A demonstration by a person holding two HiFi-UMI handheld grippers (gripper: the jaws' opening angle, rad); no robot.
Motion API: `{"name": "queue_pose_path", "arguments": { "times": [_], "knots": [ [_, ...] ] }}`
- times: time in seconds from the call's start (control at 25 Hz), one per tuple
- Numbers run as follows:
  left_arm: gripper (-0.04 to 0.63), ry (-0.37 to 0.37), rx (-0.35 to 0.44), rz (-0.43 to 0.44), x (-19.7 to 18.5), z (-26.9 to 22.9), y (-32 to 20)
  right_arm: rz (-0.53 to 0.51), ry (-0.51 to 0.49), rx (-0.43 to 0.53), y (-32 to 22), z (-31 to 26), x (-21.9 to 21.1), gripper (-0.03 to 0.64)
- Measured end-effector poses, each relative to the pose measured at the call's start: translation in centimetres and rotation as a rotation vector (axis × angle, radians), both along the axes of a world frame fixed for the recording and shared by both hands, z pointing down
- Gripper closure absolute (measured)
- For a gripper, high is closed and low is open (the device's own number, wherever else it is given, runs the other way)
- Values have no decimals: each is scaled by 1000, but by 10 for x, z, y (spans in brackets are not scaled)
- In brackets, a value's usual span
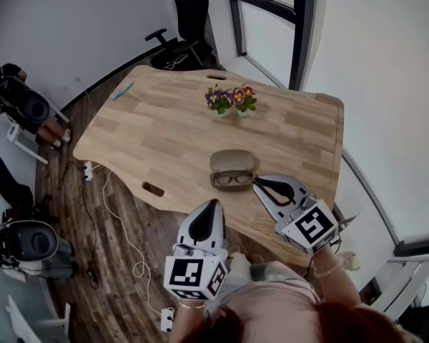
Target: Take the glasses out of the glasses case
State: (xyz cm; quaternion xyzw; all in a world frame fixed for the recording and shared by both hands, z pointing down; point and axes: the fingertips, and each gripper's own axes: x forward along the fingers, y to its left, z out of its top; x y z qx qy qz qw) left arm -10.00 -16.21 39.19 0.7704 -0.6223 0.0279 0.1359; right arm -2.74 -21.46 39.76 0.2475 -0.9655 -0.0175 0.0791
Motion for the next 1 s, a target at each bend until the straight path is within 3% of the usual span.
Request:
{"name": "queue_pose_path", "arguments": {
  "times": [1.0],
  "knots": [
    [595, 9, -40, 107, -53, 31, -75, -78, 268, -60, -65, 94, -67, 612]
  ]
}}
